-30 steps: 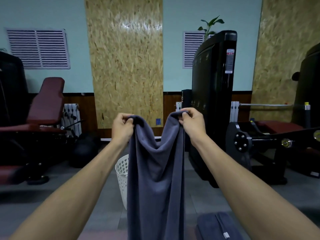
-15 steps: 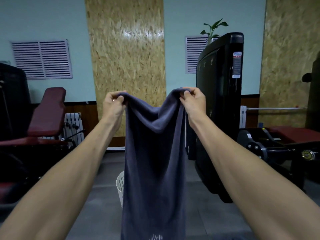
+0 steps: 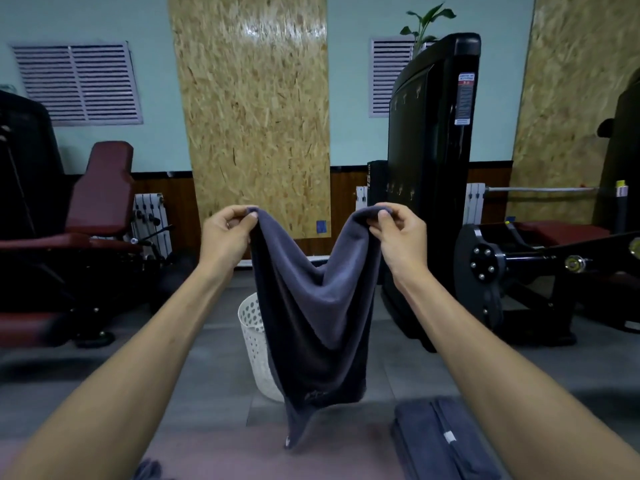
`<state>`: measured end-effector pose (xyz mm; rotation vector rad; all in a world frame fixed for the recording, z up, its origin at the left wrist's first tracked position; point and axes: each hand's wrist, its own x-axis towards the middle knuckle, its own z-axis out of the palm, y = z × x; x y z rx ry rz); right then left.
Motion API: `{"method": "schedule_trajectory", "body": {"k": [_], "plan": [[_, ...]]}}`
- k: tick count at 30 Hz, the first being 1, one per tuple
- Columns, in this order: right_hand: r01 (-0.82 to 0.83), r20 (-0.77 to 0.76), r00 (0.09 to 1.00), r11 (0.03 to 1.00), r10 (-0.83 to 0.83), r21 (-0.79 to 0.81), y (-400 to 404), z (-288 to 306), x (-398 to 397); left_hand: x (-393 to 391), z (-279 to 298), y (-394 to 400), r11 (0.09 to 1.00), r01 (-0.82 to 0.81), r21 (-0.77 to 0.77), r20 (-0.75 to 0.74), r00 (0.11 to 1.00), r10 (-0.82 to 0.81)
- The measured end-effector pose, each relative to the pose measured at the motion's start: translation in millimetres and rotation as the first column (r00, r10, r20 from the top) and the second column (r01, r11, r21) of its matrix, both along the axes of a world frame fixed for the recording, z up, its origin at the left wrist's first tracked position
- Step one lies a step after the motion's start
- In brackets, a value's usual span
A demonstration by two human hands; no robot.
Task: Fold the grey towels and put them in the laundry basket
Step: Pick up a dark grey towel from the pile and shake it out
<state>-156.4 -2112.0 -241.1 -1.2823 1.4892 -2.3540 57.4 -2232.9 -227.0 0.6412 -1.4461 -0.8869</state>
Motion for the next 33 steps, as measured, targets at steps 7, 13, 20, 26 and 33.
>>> {"method": "schedule_trajectory", "body": {"k": [7,13,20,26,33], "plan": [[0.140,-0.117,0.985,0.983,-0.127,0.116,54,-30,29,16,-44,57,0.997,0.082,-0.011,0.037,0.996,-0.081],[0.091,-0.148,0.989,0.893,-0.028,0.440,55,-114,35,5,-135,64,0.962,0.121,0.246,0.153,0.975,-0.162],[0.123,-0.232,0.967,0.609,0.104,0.783,36,-257,19,2,-279,41,0.828,0.026,0.560,0.417,0.855,-0.309],[0.141,-0.205,0.906,0.193,0.370,0.971,4,-358,-1,8,-394,7,0.756,-0.101,0.647,0.693,0.492,-0.527],[0.155,-0.099,0.840,-0.061,0.533,0.986,-78,-433,-14,-7,-470,-59,0.778,-0.152,0.609,0.788,0.221,-0.574]]}}
